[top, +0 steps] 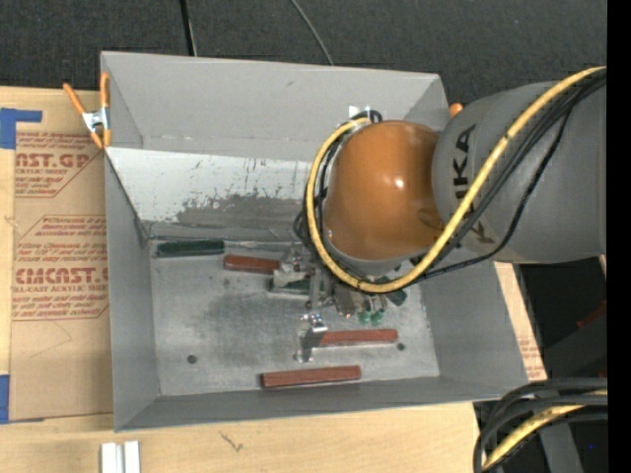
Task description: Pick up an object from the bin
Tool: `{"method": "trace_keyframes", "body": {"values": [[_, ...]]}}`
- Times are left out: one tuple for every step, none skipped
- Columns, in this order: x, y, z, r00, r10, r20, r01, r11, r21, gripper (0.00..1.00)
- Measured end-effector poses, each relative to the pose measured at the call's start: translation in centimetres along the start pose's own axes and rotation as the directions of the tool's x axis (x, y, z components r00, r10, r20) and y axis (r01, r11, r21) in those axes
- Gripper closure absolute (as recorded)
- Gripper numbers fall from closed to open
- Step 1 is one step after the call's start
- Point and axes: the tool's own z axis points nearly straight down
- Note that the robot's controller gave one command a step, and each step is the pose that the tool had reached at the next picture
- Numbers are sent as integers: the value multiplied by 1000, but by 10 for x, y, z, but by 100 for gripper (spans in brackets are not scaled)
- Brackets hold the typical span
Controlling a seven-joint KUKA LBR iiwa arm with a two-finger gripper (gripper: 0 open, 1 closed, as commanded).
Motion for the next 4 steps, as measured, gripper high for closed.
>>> {"method": "trace_keyframes", "body": {"values": [[7,-50,54,999,-31,-7,31,1000,0,0],[17,-79,86,966,-258,-10,258,966,-3,100],[17,-79,86,966,-258,-10,258,966,-3,0],[17,-79,86,966,-258,-10,258,966,-3,0]]}}
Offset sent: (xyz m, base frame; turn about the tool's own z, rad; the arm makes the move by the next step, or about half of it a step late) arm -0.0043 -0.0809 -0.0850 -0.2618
